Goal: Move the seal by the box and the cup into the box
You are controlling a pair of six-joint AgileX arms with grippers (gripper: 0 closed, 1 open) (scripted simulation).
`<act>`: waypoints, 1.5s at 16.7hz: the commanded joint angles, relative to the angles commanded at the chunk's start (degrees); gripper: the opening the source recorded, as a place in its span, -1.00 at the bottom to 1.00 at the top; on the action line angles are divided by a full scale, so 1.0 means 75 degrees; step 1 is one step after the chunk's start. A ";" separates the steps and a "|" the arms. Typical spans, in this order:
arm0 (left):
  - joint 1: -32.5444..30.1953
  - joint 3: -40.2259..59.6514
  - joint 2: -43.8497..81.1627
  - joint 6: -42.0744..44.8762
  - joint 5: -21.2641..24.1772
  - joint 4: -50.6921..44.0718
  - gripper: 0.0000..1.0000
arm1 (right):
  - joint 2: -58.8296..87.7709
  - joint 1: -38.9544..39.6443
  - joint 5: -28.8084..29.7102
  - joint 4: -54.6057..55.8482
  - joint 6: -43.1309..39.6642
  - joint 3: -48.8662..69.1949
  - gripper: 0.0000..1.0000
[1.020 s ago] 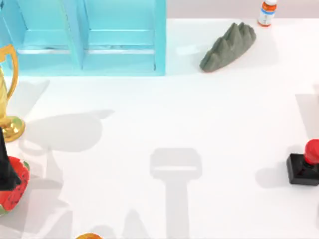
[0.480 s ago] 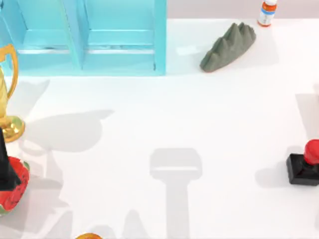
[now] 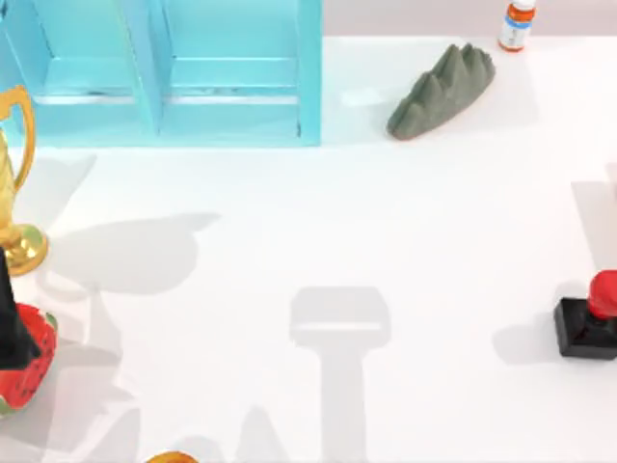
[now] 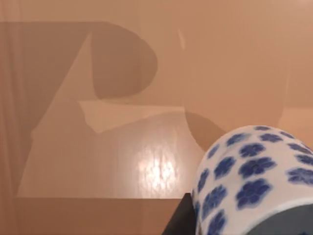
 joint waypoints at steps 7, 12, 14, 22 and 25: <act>0.0000 0.0000 0.0000 0.0000 0.0000 0.0000 1.00 | 0.0000 0.0000 0.0000 0.0000 0.0000 0.0000 -0.55; 0.0000 0.0000 0.0000 0.0000 0.0000 0.0000 1.00 | 0.0000 0.0000 0.0000 0.0000 0.0000 0.0000 0.21; 0.0000 0.0000 0.0000 0.0000 0.0000 0.0000 1.00 | 0.0000 0.0000 0.0000 0.0000 0.0000 0.0000 0.51; 0.0000 0.0000 0.0000 0.0000 0.0000 0.0000 1.00 | 0.0000 0.0000 0.0000 0.0000 0.0000 0.0000 1.00; 0.0000 0.0000 0.0000 0.0000 0.0000 0.0000 1.00 | 0.0000 0.0000 0.0000 0.0000 0.0000 0.0000 1.00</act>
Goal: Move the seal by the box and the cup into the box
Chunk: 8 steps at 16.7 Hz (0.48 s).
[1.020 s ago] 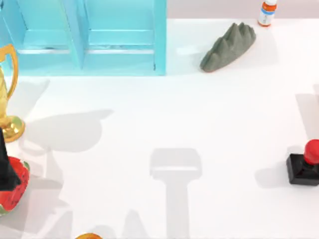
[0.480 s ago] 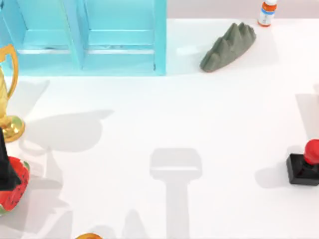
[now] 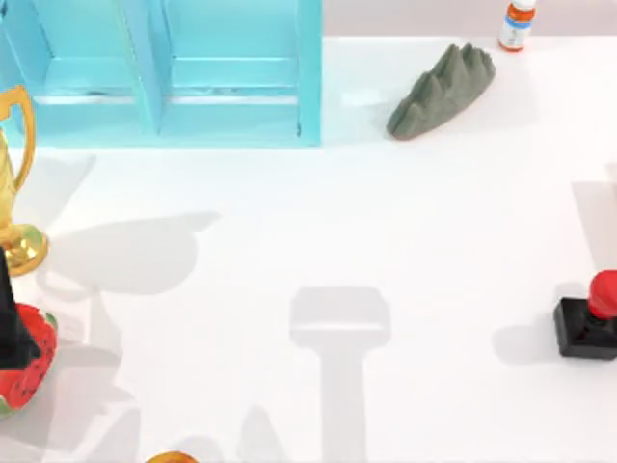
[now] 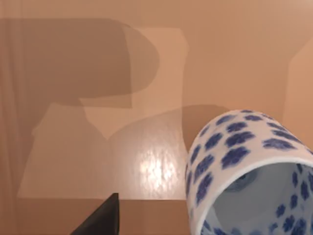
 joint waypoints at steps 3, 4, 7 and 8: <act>0.0000 0.0000 0.0000 0.0000 0.0000 0.0000 1.00 | -0.0020 0.0020 0.0038 -0.0087 0.0005 0.0114 1.00; 0.0000 0.0000 0.0000 0.0000 0.0000 0.0000 1.00 | -0.0043 0.0042 0.0083 -0.0221 0.0014 0.0264 1.00; 0.0000 0.0000 0.0000 0.0000 0.0000 0.0000 1.00 | -0.0172 0.0065 0.0120 -0.0927 0.0049 0.0905 1.00; 0.0000 0.0000 0.0000 0.0000 0.0000 0.0000 1.00 | -0.0234 0.0057 0.0068 -0.1230 0.0059 0.1142 1.00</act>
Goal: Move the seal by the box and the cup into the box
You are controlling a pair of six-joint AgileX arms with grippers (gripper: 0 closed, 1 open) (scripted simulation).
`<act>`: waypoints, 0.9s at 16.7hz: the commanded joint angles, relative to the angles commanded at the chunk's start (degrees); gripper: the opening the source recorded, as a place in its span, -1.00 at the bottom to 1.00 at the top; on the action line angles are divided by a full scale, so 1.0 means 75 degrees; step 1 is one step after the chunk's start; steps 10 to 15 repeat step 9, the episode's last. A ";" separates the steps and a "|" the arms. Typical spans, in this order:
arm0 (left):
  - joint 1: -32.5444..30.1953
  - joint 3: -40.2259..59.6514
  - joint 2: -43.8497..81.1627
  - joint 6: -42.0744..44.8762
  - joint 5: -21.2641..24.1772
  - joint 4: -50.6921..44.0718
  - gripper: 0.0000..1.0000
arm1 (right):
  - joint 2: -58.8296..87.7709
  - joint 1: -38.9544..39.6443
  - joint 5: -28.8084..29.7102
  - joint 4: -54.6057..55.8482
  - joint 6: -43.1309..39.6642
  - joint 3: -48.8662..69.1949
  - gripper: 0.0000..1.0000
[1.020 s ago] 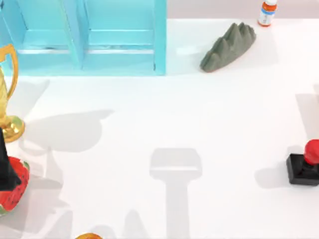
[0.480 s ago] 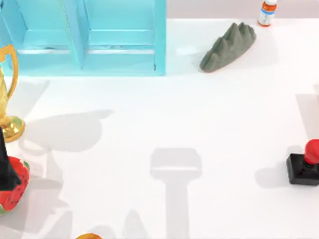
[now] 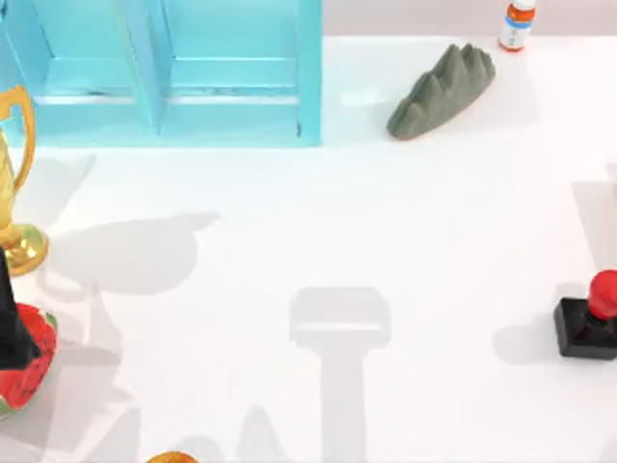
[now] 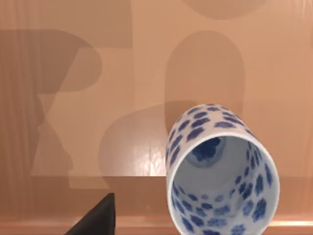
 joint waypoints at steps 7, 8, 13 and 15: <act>0.0000 0.0000 0.0000 0.0000 0.0000 0.0000 1.00 | -0.0343 -0.0096 -0.0120 -0.1836 -0.0090 0.1334 1.00; 0.0000 0.0000 0.0000 0.0000 0.0000 0.0000 1.00 | -0.0358 -0.0103 -0.0081 -0.1917 -0.0105 0.1410 1.00; 0.0000 0.0000 0.0000 0.0000 0.0000 0.0000 1.00 | -0.0361 -0.0105 -0.0071 -0.1933 -0.0108 0.1427 1.00; 0.0000 0.0000 0.0000 0.0000 0.0000 0.0000 1.00 | -0.0361 -0.0105 -0.0071 -0.1933 -0.0108 0.1427 1.00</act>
